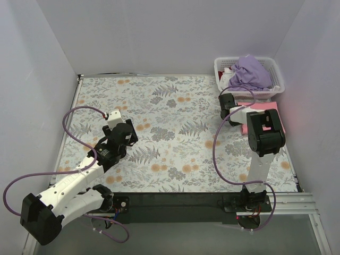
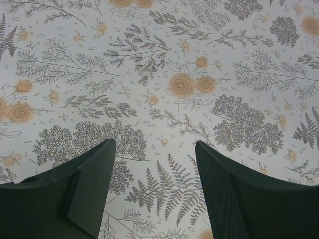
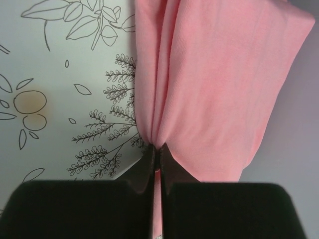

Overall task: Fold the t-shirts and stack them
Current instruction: Neatly place the folded tshirt to the corner, then reset both grippers

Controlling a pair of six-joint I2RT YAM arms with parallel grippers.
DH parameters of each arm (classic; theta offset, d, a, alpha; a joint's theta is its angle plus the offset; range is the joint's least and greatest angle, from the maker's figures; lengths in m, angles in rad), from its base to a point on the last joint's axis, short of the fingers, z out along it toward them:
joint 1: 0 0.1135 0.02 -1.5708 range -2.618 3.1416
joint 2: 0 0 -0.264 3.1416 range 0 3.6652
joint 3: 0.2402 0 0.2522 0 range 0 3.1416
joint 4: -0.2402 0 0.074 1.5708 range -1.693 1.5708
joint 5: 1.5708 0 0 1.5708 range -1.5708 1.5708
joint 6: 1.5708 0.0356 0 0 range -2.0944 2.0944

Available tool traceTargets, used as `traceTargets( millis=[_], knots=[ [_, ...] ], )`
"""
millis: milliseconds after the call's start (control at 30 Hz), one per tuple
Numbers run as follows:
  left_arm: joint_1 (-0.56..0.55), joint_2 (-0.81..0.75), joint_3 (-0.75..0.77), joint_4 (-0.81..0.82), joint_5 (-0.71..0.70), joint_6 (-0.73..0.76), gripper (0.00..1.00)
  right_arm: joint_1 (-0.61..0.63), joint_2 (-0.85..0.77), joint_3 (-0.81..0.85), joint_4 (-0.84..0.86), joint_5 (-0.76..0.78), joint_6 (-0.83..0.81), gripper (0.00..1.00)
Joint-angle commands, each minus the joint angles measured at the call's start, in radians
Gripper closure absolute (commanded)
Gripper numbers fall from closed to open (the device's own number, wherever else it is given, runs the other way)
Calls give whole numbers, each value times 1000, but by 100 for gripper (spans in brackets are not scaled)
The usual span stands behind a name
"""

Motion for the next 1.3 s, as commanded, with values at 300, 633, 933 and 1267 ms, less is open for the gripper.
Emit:
traceTargets(
  millis=[300,633,933,1267],
  knots=[
    [5,-33,-1,8,-18,7,36,5,-110,-97,-57,-46,109,68],
    [5,-76,-7,24,-15,2,32,26,-547,-117,-174,-275,376,41],
    [3,-199,102,-113,-53,-18,17,26,-1087,-74,-303,-266,387,2],
    [5,-443,131,-190,-134,46,12,28,-1719,-356,-290,-264,298,2]
  ],
)
